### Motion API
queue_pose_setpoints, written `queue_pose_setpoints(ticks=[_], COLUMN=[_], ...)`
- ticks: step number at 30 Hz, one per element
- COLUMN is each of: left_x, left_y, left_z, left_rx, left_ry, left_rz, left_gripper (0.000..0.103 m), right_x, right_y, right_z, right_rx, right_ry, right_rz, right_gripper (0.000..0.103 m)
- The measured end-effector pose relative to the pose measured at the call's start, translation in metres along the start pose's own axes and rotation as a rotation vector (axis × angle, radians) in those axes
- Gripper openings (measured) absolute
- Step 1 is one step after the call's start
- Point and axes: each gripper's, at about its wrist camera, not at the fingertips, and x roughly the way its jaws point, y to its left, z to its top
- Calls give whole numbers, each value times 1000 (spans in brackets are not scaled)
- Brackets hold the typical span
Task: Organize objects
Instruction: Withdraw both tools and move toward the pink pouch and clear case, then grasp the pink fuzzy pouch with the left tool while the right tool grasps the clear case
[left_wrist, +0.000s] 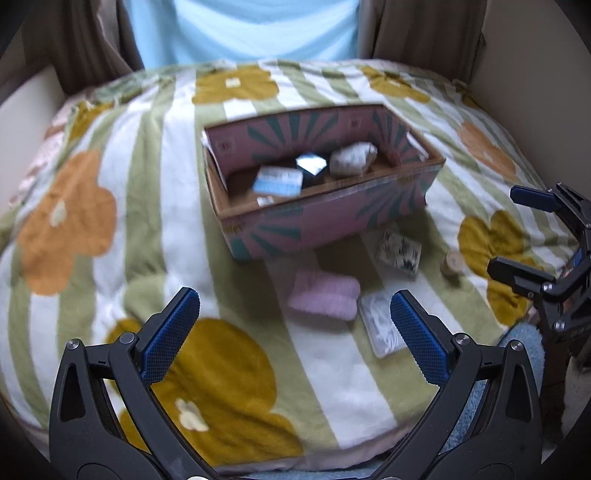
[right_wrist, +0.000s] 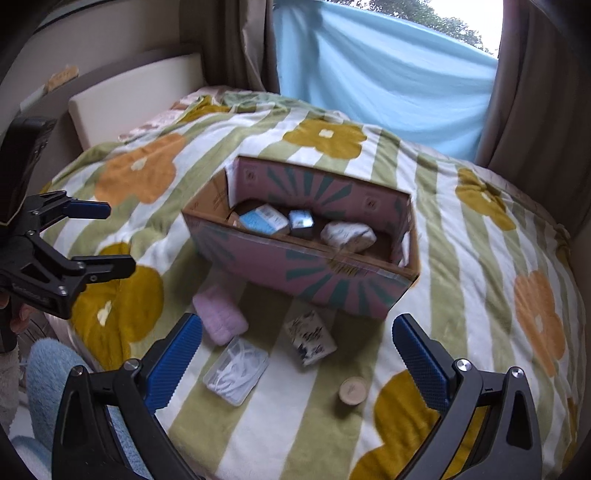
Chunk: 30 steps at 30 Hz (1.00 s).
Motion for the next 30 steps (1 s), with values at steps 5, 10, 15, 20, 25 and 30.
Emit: queue_pose_setpoints(ticks=[5, 10, 15, 20, 25, 30], left_x=[45, 80, 102, 123, 137, 146], left_y=[-11, -22, -26, -32, -34, -38], left_z=[-24, -35, -35, -35, -35, -31], left_rx=[36, 139, 179, 225, 222, 228], left_ry=[54, 95, 118, 143, 155, 154], left_rz=[8, 47, 41, 54, 43, 39], left_gripper=[103, 103, 103, 103, 103, 103], right_x=[36, 67, 89, 104, 118, 128], right_y=[20, 36, 43, 55, 62, 65], right_z=[-31, -52, -65, -71, -74, -72], right_rx=[3, -16, 1, -20, -26, -17], right_ry=[46, 88, 112, 106, 106, 108], right_rz=[18, 25, 38, 17, -15, -32], right_gripper=[102, 102, 102, 102, 102, 96])
